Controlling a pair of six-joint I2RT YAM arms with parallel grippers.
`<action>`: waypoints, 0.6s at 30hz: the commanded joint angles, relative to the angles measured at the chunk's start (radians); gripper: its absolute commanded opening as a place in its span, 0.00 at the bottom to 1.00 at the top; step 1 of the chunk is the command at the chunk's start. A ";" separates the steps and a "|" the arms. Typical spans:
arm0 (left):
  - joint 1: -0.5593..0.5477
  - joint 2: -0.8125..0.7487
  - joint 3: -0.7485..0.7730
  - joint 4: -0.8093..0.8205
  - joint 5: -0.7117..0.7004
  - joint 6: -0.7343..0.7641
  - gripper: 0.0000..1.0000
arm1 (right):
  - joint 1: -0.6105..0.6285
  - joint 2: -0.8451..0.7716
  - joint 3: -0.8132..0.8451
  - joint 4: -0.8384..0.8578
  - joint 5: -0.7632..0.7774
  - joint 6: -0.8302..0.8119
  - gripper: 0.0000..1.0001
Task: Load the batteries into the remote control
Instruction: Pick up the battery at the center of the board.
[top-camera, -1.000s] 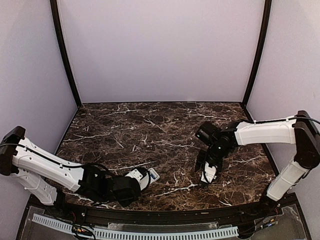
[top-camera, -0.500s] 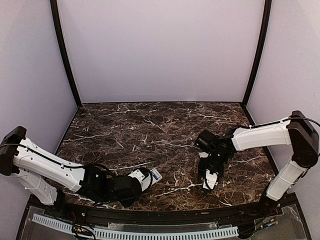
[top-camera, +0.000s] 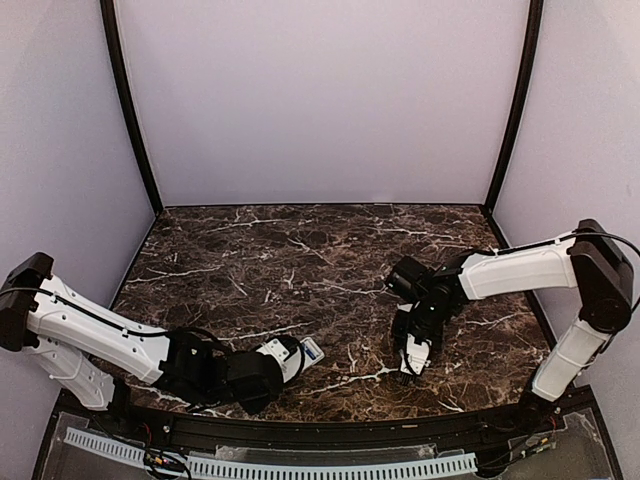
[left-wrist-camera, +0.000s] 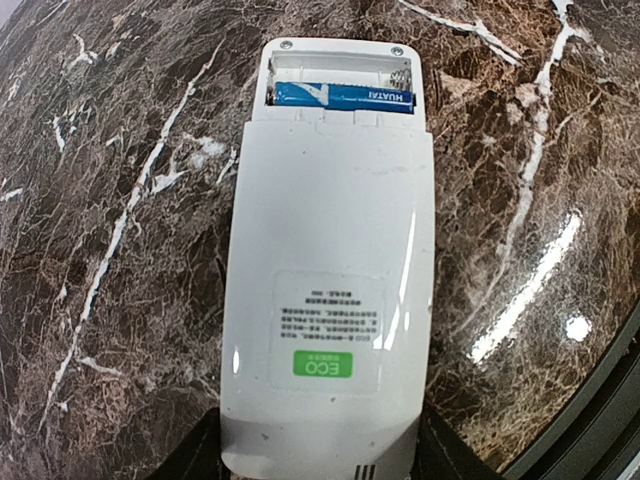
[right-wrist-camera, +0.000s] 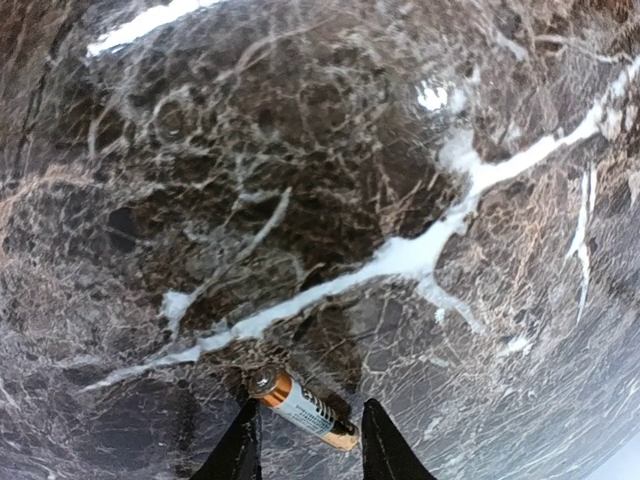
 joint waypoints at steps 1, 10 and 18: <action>0.004 -0.004 -0.020 0.015 -0.008 0.002 0.00 | -0.007 0.030 0.000 0.001 -0.003 -0.170 0.29; 0.005 0.009 -0.026 0.025 -0.006 0.004 0.00 | -0.002 0.005 -0.041 -0.031 -0.023 -0.136 0.15; 0.005 0.029 -0.016 0.026 -0.001 0.012 0.00 | 0.014 0.003 0.029 -0.108 -0.061 0.089 0.05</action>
